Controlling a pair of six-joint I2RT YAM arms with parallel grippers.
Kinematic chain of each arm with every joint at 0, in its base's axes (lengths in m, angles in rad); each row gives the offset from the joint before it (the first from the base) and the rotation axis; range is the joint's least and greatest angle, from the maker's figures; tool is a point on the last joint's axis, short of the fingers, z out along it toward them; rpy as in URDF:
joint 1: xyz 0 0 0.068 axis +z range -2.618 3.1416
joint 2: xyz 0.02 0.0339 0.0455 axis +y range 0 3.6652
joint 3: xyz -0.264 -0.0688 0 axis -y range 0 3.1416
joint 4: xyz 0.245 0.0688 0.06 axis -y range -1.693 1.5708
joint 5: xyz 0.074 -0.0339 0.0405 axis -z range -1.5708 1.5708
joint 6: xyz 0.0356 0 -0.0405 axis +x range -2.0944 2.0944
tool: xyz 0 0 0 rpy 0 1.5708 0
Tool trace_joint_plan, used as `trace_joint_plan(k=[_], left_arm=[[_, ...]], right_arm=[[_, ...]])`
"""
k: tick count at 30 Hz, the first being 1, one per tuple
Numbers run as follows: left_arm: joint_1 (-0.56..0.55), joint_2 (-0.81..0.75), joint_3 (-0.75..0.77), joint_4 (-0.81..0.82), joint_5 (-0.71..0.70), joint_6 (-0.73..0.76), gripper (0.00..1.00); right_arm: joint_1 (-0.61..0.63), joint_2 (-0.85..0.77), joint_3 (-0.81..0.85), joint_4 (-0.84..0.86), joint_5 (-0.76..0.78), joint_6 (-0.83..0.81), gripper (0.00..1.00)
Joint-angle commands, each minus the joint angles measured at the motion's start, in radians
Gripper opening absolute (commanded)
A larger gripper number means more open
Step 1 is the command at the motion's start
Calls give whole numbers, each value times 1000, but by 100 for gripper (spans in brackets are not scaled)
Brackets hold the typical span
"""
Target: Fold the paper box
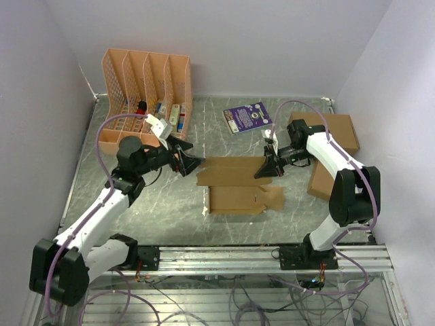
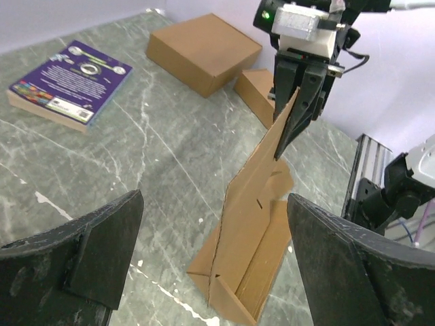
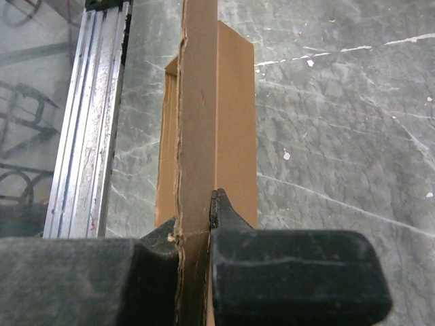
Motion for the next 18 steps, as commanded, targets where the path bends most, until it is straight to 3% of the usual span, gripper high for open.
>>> trace_joint_plan(k=[1,3,7,13,18], left_arm=[[3,99,28,75,141,16,96],[-15,137,52,59,177,40,96],[-83,197,176,-178,178,240,94],[-147,325,350,-507,157,484,75],[-186,361,391,-597,109,560,66]], right_arm=[[43,-32,27,32,30,19,0],[58,-33,39,38,48,27,0],[72,-19,92,13,83,21,0],[90,-6,149,-21,114,3,0],[92,-4,163,-23,120,11,0]])
